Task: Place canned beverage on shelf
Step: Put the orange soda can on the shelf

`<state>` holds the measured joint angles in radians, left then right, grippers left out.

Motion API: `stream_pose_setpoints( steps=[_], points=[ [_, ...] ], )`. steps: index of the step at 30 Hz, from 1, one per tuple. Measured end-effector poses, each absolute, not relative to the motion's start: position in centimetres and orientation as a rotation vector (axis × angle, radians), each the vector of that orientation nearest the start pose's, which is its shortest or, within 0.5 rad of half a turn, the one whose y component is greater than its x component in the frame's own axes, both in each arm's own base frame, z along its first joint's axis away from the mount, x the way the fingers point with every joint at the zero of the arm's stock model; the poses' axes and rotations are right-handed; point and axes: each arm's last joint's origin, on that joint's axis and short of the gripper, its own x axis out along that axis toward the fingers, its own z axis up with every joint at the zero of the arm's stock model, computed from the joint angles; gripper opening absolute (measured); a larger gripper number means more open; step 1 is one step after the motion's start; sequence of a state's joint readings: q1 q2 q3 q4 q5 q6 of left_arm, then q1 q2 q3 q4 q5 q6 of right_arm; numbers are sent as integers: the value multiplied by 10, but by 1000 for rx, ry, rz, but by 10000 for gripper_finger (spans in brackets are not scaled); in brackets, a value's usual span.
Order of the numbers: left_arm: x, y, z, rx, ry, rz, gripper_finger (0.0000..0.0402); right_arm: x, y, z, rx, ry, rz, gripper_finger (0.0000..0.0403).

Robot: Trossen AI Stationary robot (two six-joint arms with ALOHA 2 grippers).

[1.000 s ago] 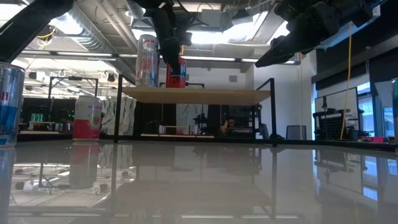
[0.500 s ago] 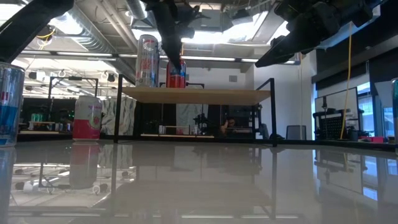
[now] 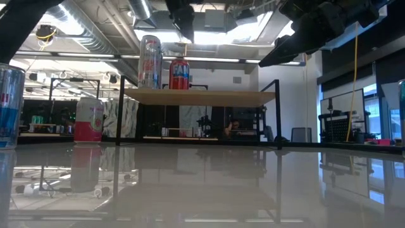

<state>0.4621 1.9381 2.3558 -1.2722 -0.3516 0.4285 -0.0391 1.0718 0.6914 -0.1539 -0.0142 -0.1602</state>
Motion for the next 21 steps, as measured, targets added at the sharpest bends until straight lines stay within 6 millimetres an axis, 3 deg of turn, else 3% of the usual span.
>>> stream_pose_setpoints(
  steps=[5,10,21],
  points=[
    [339,138,424,311,1128,494,393,228,-9,254,-149,499,13,381],
    [336,103,420,125,1183,417,393,229,-8,256,-173,473,31,381],
    [322,7,433,-21,1063,442,393,231,-4,260,-167,411,183,381]
  ],
)
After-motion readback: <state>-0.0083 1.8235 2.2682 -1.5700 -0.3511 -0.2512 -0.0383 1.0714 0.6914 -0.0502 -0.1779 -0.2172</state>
